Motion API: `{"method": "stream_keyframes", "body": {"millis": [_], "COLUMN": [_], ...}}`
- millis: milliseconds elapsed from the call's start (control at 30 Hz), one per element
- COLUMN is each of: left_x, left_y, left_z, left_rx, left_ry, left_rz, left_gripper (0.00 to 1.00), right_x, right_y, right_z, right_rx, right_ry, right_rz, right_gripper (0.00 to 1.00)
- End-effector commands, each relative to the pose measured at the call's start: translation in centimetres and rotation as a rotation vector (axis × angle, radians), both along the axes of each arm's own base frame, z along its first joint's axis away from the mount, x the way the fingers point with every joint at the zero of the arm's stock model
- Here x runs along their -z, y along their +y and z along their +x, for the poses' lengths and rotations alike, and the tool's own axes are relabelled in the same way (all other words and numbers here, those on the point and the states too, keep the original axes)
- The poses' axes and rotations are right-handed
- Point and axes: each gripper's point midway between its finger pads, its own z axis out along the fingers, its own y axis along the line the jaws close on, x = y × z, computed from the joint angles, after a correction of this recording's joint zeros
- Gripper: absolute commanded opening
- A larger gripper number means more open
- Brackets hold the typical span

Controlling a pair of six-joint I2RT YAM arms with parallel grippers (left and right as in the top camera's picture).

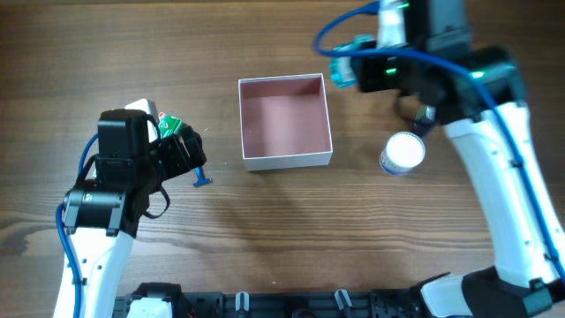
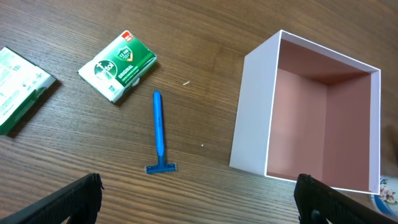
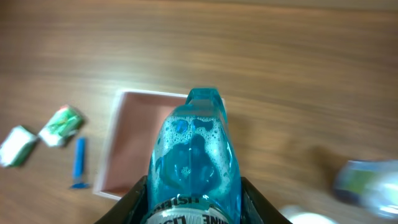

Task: Pack container
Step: 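Carry the mouthwash bottle into the box and release it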

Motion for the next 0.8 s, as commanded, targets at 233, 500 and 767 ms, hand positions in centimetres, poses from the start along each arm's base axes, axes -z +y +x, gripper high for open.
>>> {"method": "stream_keyframes", "body": {"millis": [233, 500, 767], "left_x": [-0.8, -0.8, -0.8], "left_y": [-0.5, -0.5, -0.5], "left_z": [0.2, 0.1, 0.2], "left_rx": [0.032, 0.032, 0.032], "left_ry": [-0.021, -0.020, -0.020], "left_rz": [-0.002, -0.002, -0.002], "left_gripper": [1.00, 1.00, 1.00], "right_x": [5.2, 13.3, 15.3], "right_y": [10.3, 12.2, 12.8], "right_z": [1.1, 3.4, 4.6], "right_rx": [0.047, 0.054, 0.056], "right_ry": [0.067, 0.182, 0.182], "right_rz": [0.063, -0.017, -0.025], "right_gripper": [0.04, 0.04, 0.04]}}
